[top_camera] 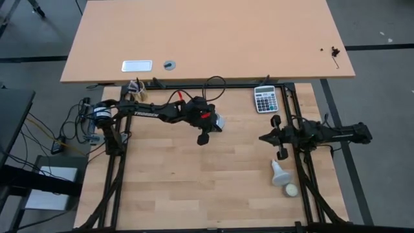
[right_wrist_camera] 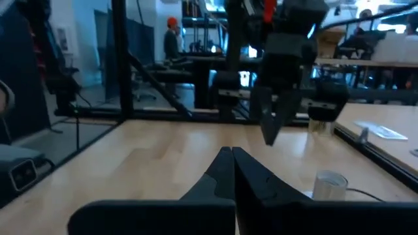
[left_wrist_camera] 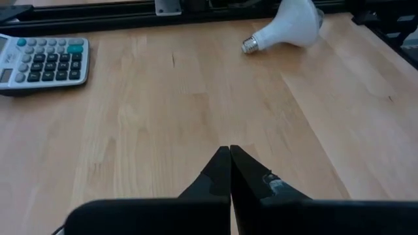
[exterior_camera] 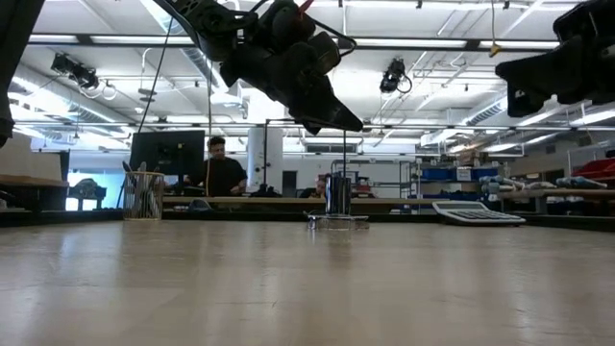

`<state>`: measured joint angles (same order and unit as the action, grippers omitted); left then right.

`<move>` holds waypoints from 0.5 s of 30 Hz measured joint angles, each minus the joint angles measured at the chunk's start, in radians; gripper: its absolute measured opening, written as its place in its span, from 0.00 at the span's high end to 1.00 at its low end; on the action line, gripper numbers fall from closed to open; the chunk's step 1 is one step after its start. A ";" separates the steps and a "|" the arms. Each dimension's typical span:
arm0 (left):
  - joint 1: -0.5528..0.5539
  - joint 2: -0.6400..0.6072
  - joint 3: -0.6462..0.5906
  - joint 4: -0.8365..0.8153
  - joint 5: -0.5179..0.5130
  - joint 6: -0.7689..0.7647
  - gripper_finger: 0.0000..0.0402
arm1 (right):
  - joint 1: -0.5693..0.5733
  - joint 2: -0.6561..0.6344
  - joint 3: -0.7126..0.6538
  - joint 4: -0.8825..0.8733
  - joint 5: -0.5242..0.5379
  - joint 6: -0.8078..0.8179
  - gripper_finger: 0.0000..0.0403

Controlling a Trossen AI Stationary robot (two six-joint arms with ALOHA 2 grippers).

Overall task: Screw lightbulb
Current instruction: Return to Home Position

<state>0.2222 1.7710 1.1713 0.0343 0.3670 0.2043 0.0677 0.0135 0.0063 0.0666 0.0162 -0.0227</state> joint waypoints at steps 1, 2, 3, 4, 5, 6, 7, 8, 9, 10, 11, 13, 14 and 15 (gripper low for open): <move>0.000 0.000 0.000 0.000 -0.001 0.000 1.00 | 0.000 -0.004 0.000 0.003 -0.007 -0.004 1.00; 0.000 0.000 0.000 0.000 -0.001 -0.001 1.00 | 0.000 -0.006 0.000 0.012 -0.011 -0.006 1.00; 0.000 0.000 0.000 0.003 -0.001 -0.002 1.00 | 0.000 -0.012 0.000 0.005 -0.011 -0.012 1.00; 0.000 0.000 0.000 0.007 -0.001 -0.002 1.00 | 0.000 -0.010 0.000 0.006 -0.010 -0.019 0.99; 0.000 0.000 0.000 0.016 -0.002 -0.003 1.00 | -0.001 -0.007 0.000 -0.003 -0.009 -0.024 0.99; 0.000 0.000 0.000 0.032 -0.002 -0.002 1.00 | -0.001 -0.007 0.000 -0.026 0.003 -0.024 0.98; 0.000 -0.004 0.000 0.044 -0.003 -0.002 1.00 | -0.001 -0.005 0.000 -0.046 0.019 -0.020 0.97; 0.000 -0.006 0.000 0.059 -0.003 -0.002 1.00 | -0.002 0.002 0.000 -0.043 0.026 -0.014 0.96; 0.000 -0.008 0.000 0.084 -0.004 -0.002 1.00 | -0.004 0.005 0.000 -0.041 0.029 -0.014 0.95; 0.000 -0.014 0.000 0.095 -0.004 -0.003 1.00 | -0.005 0.008 0.000 -0.041 0.029 -0.013 0.94; 0.000 -0.022 0.000 0.094 -0.005 -0.003 1.00 | -0.006 0.011 0.000 -0.044 0.030 -0.014 0.94; 0.000 -0.031 0.000 0.116 -0.007 -0.002 1.00 | -0.006 0.013 0.000 -0.043 0.031 -0.016 0.93; 0.000 -0.041 0.000 0.106 -0.008 -0.002 1.00 | -0.006 0.013 0.000 -0.043 0.031 -0.019 0.93; 0.000 -0.048 -0.004 0.107 -0.010 0.000 1.00 | -0.006 0.013 0.000 -0.043 0.032 -0.020 0.94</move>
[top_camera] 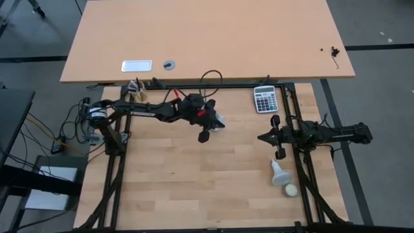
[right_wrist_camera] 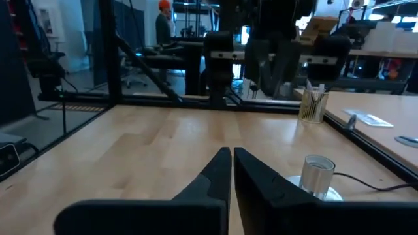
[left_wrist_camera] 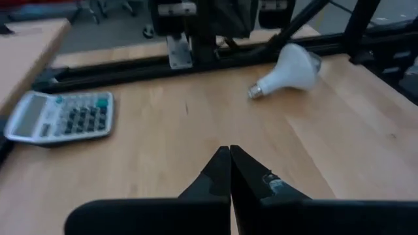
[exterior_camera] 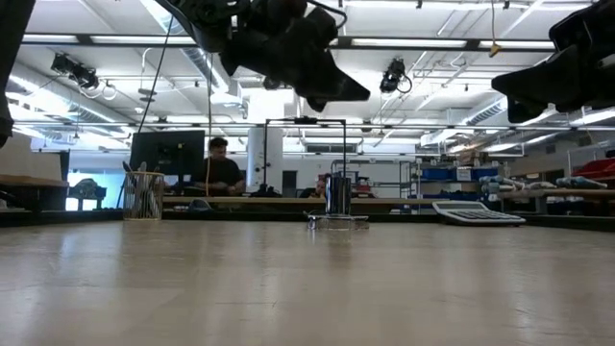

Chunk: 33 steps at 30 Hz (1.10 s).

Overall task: Screw lightbulb
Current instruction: Return to Home Position

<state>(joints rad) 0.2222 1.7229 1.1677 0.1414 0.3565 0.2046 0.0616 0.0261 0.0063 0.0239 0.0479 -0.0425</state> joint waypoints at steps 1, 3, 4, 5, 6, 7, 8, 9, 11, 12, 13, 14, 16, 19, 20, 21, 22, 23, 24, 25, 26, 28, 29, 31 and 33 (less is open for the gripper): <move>0.000 -0.011 -0.006 0.009 -0.006 0.002 1.00 | 0.000 0.000 0.000 0.001 0.000 0.000 0.94; 0.000 -0.036 -0.029 0.027 -0.017 0.002 1.00 | 0.000 0.000 0.000 0.001 0.000 -0.001 0.95; 0.000 -0.056 -0.046 0.038 -0.025 0.001 1.00 | 0.000 0.000 0.000 0.000 0.000 -0.001 0.95; 0.000 -0.076 -0.066 0.054 -0.030 0.001 1.00 | 0.000 0.000 0.000 0.001 0.000 0.000 0.96; 0.000 -0.098 -0.082 0.072 -0.043 0.001 1.00 | 0.000 0.000 0.000 0.001 0.000 0.001 0.96; 0.000 -0.125 -0.101 0.090 -0.056 0.001 1.00 | 0.000 0.000 0.000 -0.001 0.000 0.003 0.96; 0.000 -0.155 -0.124 0.104 -0.069 0.000 1.00 | 0.000 0.001 0.000 0.001 0.000 0.004 0.97; 0.000 -0.184 -0.145 0.104 -0.081 -0.001 1.00 | 0.000 0.002 0.000 0.002 0.000 0.005 0.97; 0.000 -0.246 -0.186 0.116 -0.110 -0.003 1.00 | 0.000 0.002 0.000 0.000 0.000 0.012 0.97; 0.000 -0.278 -0.210 0.110 -0.124 -0.004 1.00 | 0.000 0.002 0.000 0.000 0.000 0.013 0.97; 0.000 -0.312 -0.230 0.110 -0.140 -0.006 1.00 | 0.000 0.005 0.000 0.003 0.000 0.013 0.96; 0.000 -0.345 -0.250 0.112 -0.156 -0.008 1.00 | 0.000 0.006 0.000 -0.001 0.000 0.013 0.96; 0.000 -0.411 -0.290 0.114 -0.178 -0.011 1.00 | 0.000 0.011 0.000 0.004 0.001 0.013 0.96; 0.000 -0.506 -0.351 0.110 -0.206 -0.010 1.00 | 0.000 0.016 0.000 -0.001 0.001 0.011 0.95; 0.000 -0.540 -0.374 0.110 -0.217 -0.010 1.00 | 0.000 0.018 0.000 0.001 0.001 0.004 0.95; 0.000 -0.574 -0.398 0.103 -0.230 -0.010 1.00 | 0.000 0.020 0.000 0.004 0.001 -0.003 0.95; 0.000 -0.604 -0.419 0.099 -0.241 -0.010 1.00 | 0.000 0.021 0.000 -0.001 0.001 -0.010 0.95; 0.000 -0.633 -0.438 0.103 -0.254 -0.010 1.00 | 0.000 0.022 0.000 -0.001 0.001 -0.014 0.96; 0.000 -0.665 -0.461 0.103 -0.269 -0.011 1.00 | 0.000 0.022 0.000 0.001 0.001 -0.018 0.96; 0.000 -0.698 -0.486 0.098 -0.279 -0.017 1.00 | 0.000 0.022 0.000 0.002 0.001 -0.029 0.96; 0.000 -0.727 -0.508 0.096 -0.286 -0.022 1.00 | 0.000 0.023 0.000 0.000 0.002 -0.041 0.96; 0.000 -0.782 -0.548 0.101 -0.304 -0.026 1.00 | 0.000 0.023 0.000 0.001 0.002 -0.061 0.96; 0.000 -0.811 -0.570 0.101 -0.315 -0.028 1.00 | 0.000 0.023 0.000 0.001 0.002 -0.068 0.96; 0.000 -0.860 -0.608 0.101 -0.331 -0.032 1.00 | 0.000 0.023 0.000 0.001 0.003 -0.075 0.95; 0.000 -0.905 -0.646 0.103 -0.344 -0.037 1.00 | 0.000 0.023 0.000 0.001 0.003 -0.089 0.95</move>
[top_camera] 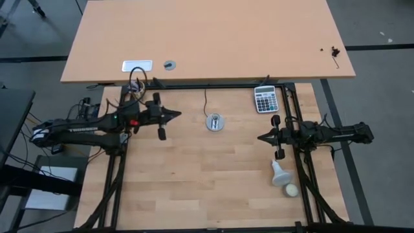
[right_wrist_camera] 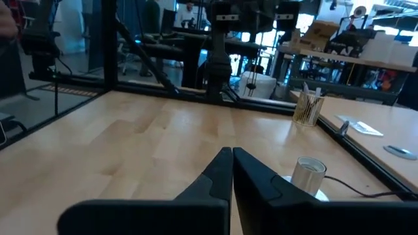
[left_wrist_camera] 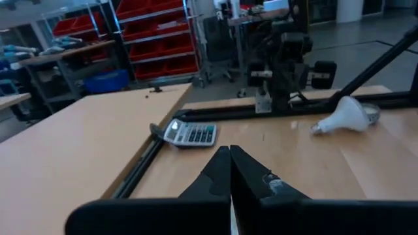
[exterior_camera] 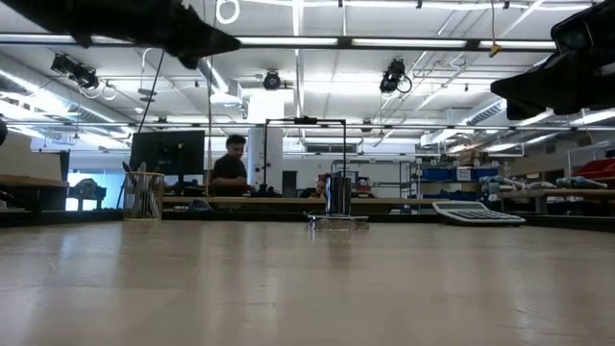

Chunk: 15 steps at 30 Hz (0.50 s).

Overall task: Screw lightbulb
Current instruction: Return to Home Position

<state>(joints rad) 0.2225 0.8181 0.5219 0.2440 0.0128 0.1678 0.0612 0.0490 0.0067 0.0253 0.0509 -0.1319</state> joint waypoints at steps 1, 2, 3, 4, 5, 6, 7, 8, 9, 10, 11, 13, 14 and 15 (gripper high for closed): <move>0.000 -0.021 -0.021 -0.003 -0.007 -0.002 1.00 | 0.000 0.001 0.000 -0.001 0.000 -0.001 0.95; 0.000 -0.040 -0.039 0.003 -0.015 -0.004 1.00 | 0.000 0.001 0.000 -0.001 0.001 -0.001 0.95; -0.001 -0.059 -0.060 0.019 -0.016 -0.013 1.00 | 0.000 0.001 0.000 -0.001 0.001 -0.002 0.95; -0.001 -0.082 -0.085 0.030 -0.017 -0.015 1.00 | 0.000 0.002 0.000 0.000 0.001 -0.002 0.96; -0.001 -0.102 -0.110 0.041 -0.019 -0.016 1.00 | 0.000 0.003 0.000 0.000 0.001 -0.003 0.96; -0.001 -0.121 -0.133 0.058 -0.019 -0.016 1.00 | 0.000 0.003 0.000 -0.001 0.001 -0.003 0.96; -0.001 -0.142 -0.159 0.078 -0.021 -0.016 1.00 | 0.000 0.003 0.000 0.000 0.001 -0.003 0.96; -0.001 -0.165 -0.189 0.096 -0.025 -0.019 1.00 | 0.000 0.003 0.000 0.001 0.001 -0.003 0.96; -0.001 -0.186 -0.216 0.120 -0.028 -0.022 1.00 | 0.000 0.003 0.000 0.001 0.001 -0.003 0.96; -0.001 -0.204 -0.240 0.142 -0.030 -0.029 1.00 | 0.000 0.003 0.000 0.001 0.001 -0.003 0.95; -0.001 -0.225 -0.265 0.155 -0.035 -0.039 1.00 | 0.000 0.003 0.000 0.004 0.001 -0.002 0.95; -0.004 -0.271 -0.309 0.162 -0.043 -0.051 1.00 | 0.000 0.003 0.000 0.003 0.001 -0.002 0.95; -0.009 -0.294 -0.328 0.161 -0.047 -0.058 1.00 | 0.000 0.003 0.000 0.003 0.001 -0.002 0.95; -0.016 -0.317 -0.346 0.160 -0.055 -0.065 1.00 | 0.000 0.003 0.000 0.004 0.001 -0.002 0.95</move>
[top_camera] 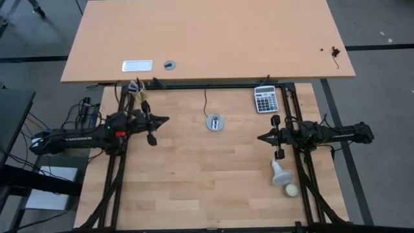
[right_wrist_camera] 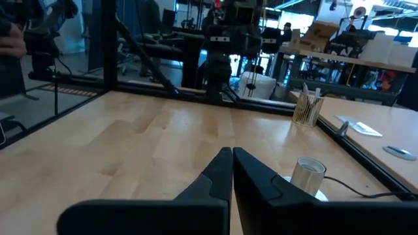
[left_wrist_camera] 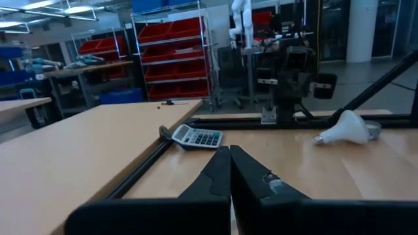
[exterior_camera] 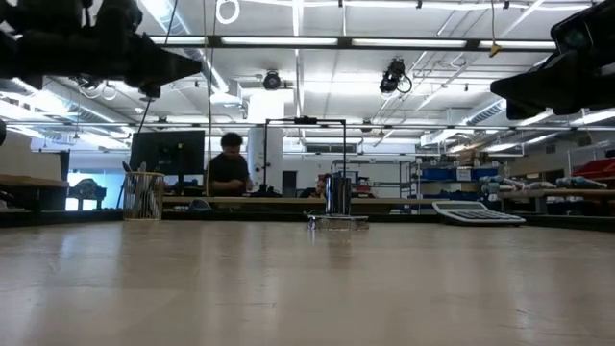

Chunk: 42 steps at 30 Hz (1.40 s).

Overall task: Screw lightbulb
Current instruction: Return to Home Position

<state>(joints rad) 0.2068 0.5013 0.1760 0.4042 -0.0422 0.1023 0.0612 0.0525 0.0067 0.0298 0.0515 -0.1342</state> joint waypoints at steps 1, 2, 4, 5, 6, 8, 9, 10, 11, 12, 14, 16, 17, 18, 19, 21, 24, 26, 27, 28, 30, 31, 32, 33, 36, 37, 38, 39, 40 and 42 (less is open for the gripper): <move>-0.009 -0.027 -0.017 -0.005 -0.015 -0.005 1.00 | 0.000 0.000 0.000 0.000 0.000 0.000 0.95; -0.019 -0.055 -0.033 -0.016 -0.024 -0.006 1.00 | 0.000 0.000 0.000 -0.001 0.000 0.002 0.95; -0.044 -0.110 -0.053 -0.043 -0.054 -0.006 1.00 | 0.000 0.000 0.000 0.000 0.000 0.008 0.95; -0.058 -0.142 -0.057 -0.071 -0.072 -0.006 1.00 | 0.000 0.000 0.000 -0.001 0.000 0.013 0.96; -0.075 -0.175 -0.059 -0.112 -0.090 -0.006 1.00 | 0.000 0.000 0.000 -0.001 0.000 0.023 0.96; -0.111 -0.234 -0.059 -0.177 -0.129 -0.007 1.00 | 0.000 0.000 0.000 0.000 0.000 0.029 0.96; -0.130 -0.268 -0.059 -0.219 -0.141 -0.007 1.00 | 0.000 0.000 0.000 -0.001 0.000 0.028 0.96; -0.149 -0.300 -0.059 -0.260 -0.150 -0.006 1.00 | 0.000 0.000 0.000 -0.001 0.000 0.028 0.95; -0.167 -0.332 -0.059 -0.296 -0.157 -0.007 1.00 | 0.000 0.000 0.000 -0.001 0.000 0.028 0.95; -0.185 -0.365 -0.059 -0.335 -0.168 -0.010 1.00 | 0.000 0.000 0.000 -0.001 0.000 0.028 0.95; -0.213 -0.431 -0.059 -0.420 -0.191 -0.027 1.00 | 0.000 0.000 0.000 -0.001 0.000 0.027 0.95; -0.237 -0.496 -0.059 -0.495 -0.193 -0.040 1.00 | 0.000 0.000 0.000 0.000 0.000 0.028 0.96; -0.248 -0.503 -0.059 -0.514 -0.180 -0.051 1.00 | 0.000 0.000 0.000 0.001 0.000 0.030 0.96; -0.258 -0.502 -0.058 -0.515 -0.163 -0.055 1.00 | 0.000 0.000 0.000 0.003 0.000 0.030 0.96; -0.266 -0.501 -0.059 -0.528 -0.129 -0.056 1.00 | 0.000 0.000 0.000 0.001 0.000 0.028 0.96; -0.275 -0.495 -0.071 -0.510 -0.055 -0.055 1.00 | 0.000 0.000 0.000 0.003 0.000 0.028 0.96; -0.274 -0.502 -0.115 -0.452 0.021 -0.056 1.00 | 0.000 0.000 0.000 0.004 0.000 0.027 0.95; -0.268 -0.501 -0.158 -0.402 0.051 -0.054 1.00 | 0.000 0.000 0.000 0.003 0.000 0.027 0.95; -0.263 -0.501 -0.168 -0.389 0.066 -0.059 1.00 | 0.000 0.000 0.000 0.006 0.000 0.026 0.95; -0.257 -0.500 -0.167 -0.387 0.081 -0.061 1.00 | 0.000 0.000 0.000 0.013 -0.001 0.026 0.95; -0.247 -0.501 -0.167 -0.380 0.112 -0.059 1.00 | 0.000 0.000 0.000 0.015 -0.001 0.026 0.96; -0.243 -0.502 -0.167 -0.376 0.120 -0.057 1.00 | 0.000 0.000 0.000 0.016 -0.001 0.026 0.96; -0.237 -0.502 -0.167 -0.376 0.120 -0.053 1.00 | 0.000 0.000 0.000 0.023 -0.001 0.026 0.96; -0.228 -0.501 -0.167 -0.379 0.118 -0.046 1.00 | 0.000 0.000 0.000 0.030 -0.001 0.026 0.96; -0.200 -0.501 -0.168 -0.379 0.115 -0.042 1.00 | 0.000 0.001 0.000 0.029 -0.001 0.026 0.95; -0.192 -0.501 -0.168 -0.379 0.116 -0.052 1.00 | 0.000 0.001 0.000 0.029 -0.001 0.026 0.95; -0.187 -0.501 -0.168 -0.380 0.116 -0.055 1.00 | 0.000 0.001 0.000 0.029 -0.001 0.026 0.95; -0.185 -0.500 -0.168 -0.380 0.115 -0.054 1.00 | 0.000 0.001 0.000 0.029 -0.001 0.026 0.95; -0.183 -0.500 -0.168 -0.380 0.115 -0.054 1.00 | 0.000 0.001 0.000 0.029 -0.001 0.026 0.95; -0.181 -0.500 -0.168 -0.380 0.115 -0.053 1.00 | 0.000 0.001 0.000 0.029 -0.001 0.026 0.95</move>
<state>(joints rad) 0.0261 0.0010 0.0082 0.0246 0.0731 0.0490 0.0612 0.0532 0.0071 0.0587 0.0509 -0.1081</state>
